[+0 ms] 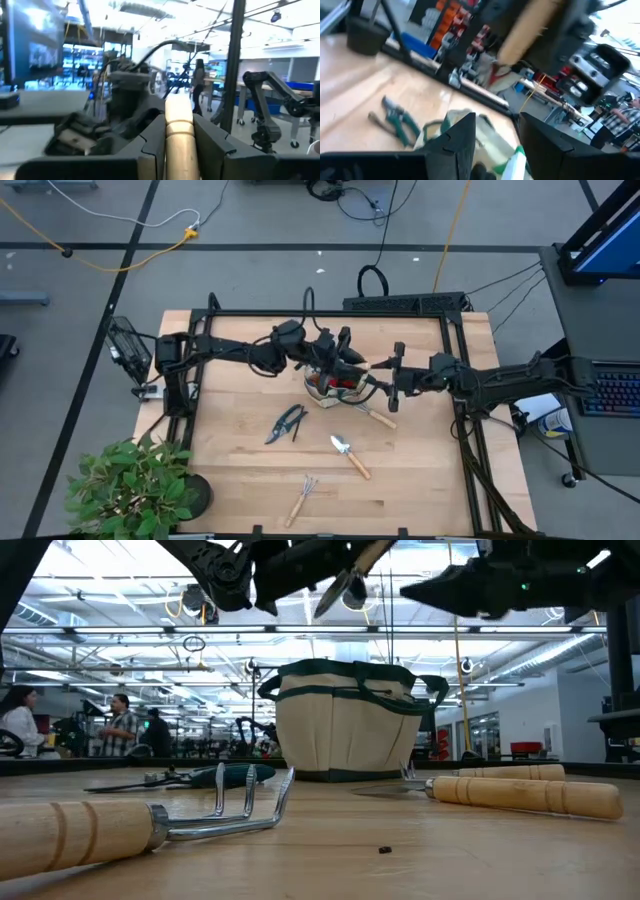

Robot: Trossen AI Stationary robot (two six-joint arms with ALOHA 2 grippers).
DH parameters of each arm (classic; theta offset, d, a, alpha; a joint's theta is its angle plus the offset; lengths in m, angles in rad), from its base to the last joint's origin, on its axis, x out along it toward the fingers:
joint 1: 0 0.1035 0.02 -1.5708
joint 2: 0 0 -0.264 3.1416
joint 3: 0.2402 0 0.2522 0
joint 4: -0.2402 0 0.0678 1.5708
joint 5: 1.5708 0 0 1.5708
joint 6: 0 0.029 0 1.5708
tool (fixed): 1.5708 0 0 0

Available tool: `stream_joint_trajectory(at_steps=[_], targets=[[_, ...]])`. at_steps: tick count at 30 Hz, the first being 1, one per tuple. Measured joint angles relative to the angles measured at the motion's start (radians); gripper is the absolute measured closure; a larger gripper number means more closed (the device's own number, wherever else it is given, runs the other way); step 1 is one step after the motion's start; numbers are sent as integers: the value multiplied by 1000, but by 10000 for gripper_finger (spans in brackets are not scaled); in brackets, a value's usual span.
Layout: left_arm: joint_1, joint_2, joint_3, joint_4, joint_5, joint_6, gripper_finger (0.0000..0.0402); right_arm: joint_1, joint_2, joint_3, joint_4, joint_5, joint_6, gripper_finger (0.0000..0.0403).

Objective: Pick & Place Garden tools in Gardening bag
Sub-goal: Put the left trowel into the gardening bag

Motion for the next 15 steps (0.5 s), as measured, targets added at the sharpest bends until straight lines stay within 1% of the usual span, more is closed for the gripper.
stream_joint_trajectory(at_steps=[4,7,9,11,15], targets=[[-24,0,15,-2,0,4,321,0,69,0,169,-3,37,261],[-36,0,15,-10,0,2,326,-1,102,0,206,-26,43,261],[-40,0,15,-13,-5,-10,325,-1,111,0,186,-22,44,261],[-40,0,16,-23,-23,-11,320,-1,111,0,128,-21,64,261],[-39,15,16,-51,-66,41,322,-1,108,0,-36,-21,61,261]])
